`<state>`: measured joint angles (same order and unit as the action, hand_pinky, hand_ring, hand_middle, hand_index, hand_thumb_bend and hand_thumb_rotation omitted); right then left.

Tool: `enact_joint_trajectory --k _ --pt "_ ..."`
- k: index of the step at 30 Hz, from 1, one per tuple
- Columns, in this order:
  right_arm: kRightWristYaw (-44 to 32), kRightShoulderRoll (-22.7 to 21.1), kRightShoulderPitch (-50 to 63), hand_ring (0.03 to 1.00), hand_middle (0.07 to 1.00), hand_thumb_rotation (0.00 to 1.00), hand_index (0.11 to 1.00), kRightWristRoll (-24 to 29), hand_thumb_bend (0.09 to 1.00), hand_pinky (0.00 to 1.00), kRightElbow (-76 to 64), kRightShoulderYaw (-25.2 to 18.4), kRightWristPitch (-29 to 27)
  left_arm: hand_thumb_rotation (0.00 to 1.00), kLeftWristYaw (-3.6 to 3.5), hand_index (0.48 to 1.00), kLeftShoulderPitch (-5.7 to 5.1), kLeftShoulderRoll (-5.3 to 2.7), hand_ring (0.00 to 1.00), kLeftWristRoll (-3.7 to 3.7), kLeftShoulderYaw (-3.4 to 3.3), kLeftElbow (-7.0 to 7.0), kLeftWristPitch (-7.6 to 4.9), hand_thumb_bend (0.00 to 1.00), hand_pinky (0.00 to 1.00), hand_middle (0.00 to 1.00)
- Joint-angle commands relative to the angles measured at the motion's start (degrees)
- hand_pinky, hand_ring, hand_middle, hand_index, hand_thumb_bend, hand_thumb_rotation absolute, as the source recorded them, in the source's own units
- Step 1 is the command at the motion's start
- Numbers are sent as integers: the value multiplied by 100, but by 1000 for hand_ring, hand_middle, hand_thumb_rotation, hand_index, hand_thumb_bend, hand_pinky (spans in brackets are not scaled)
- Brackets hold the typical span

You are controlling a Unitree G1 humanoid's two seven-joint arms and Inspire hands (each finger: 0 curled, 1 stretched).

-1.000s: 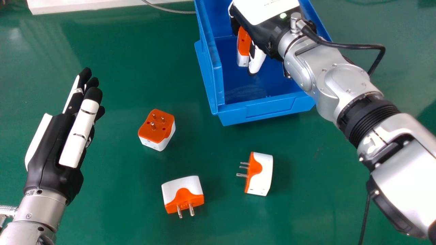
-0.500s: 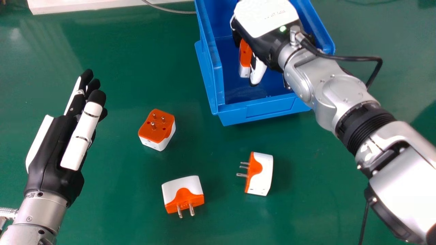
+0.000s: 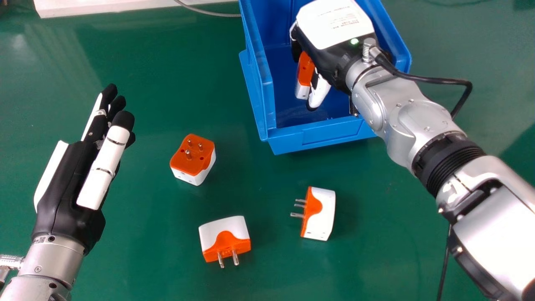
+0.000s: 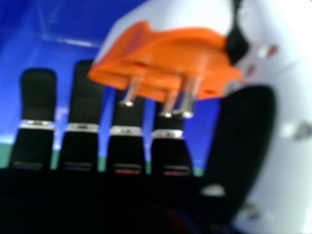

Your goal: Pick all objects and put in blue box

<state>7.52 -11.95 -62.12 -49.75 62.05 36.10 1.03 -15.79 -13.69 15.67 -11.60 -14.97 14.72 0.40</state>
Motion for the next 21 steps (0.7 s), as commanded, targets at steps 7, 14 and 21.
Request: enact_joint_trajectory --k 7,14,21 --pt "333 -215 49 897 944 0 890 -115 359 741 -323 58 -72 850 17 1000 -5 6 983 -4 -18 124 -54 572 946 1000" --pt "323 -265 94 948 992 0 953 -154 405 800 -437 111 22 847 27 1000 11 6 981 4 -3 143 -26 574 944 1000" --pt "393 -252 107 953 998 0 957 -146 443 810 -424 142 80 845 33 1000 35 6 980 23 8 139 -5 574 942 1000"
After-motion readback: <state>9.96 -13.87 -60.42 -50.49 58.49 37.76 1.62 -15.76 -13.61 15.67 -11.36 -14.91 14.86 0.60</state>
